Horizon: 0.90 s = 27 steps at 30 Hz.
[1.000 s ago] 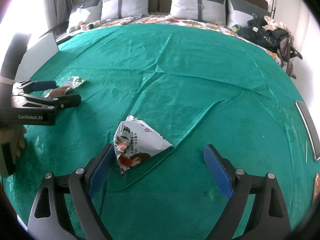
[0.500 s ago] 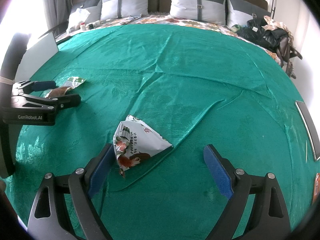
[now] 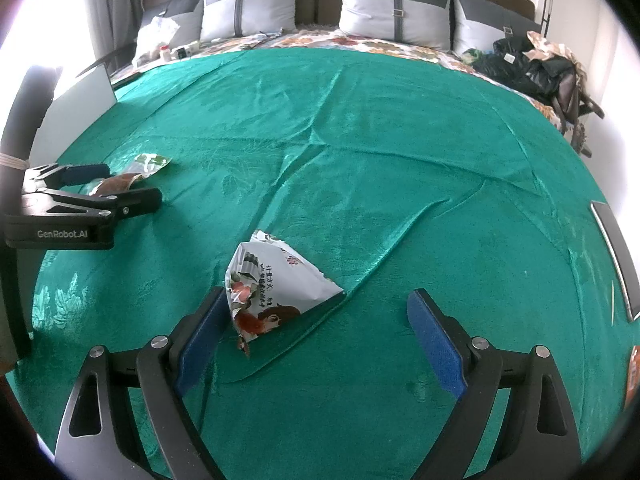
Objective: Organize snacks
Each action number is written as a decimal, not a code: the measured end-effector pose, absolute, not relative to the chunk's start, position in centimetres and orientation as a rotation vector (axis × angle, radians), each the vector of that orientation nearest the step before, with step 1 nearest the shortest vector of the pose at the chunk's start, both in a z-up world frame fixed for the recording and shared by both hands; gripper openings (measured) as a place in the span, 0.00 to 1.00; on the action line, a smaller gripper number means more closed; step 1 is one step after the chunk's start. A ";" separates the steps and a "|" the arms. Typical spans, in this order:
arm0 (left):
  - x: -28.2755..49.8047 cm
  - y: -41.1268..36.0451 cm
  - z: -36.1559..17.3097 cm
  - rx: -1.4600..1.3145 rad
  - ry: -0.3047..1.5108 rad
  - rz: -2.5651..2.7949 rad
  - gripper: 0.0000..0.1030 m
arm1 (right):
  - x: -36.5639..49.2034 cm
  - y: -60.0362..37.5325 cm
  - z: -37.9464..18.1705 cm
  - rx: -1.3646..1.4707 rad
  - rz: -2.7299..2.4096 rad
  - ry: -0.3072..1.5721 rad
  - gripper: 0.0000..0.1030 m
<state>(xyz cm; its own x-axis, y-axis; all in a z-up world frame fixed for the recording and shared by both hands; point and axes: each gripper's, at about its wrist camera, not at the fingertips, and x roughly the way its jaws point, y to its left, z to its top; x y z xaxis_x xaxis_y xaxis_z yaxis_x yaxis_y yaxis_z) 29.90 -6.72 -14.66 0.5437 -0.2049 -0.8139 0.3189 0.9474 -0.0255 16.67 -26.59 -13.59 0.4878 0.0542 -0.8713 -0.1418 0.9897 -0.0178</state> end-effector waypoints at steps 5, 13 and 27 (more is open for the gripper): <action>29.9 -6.7 -14.7 0.131 0.946 -0.311 1.00 | 16.6 -26.7 -13.6 -0.091 0.117 1.055 0.89; 29.9 -6.8 -14.7 0.131 0.946 -0.310 1.00 | 17.0 -28.0 -13.5 -0.084 0.111 1.055 0.89; 29.9 -6.8 -14.7 0.130 0.945 -0.307 1.00 | 17.8 -27.9 -13.8 -0.070 0.090 1.068 0.96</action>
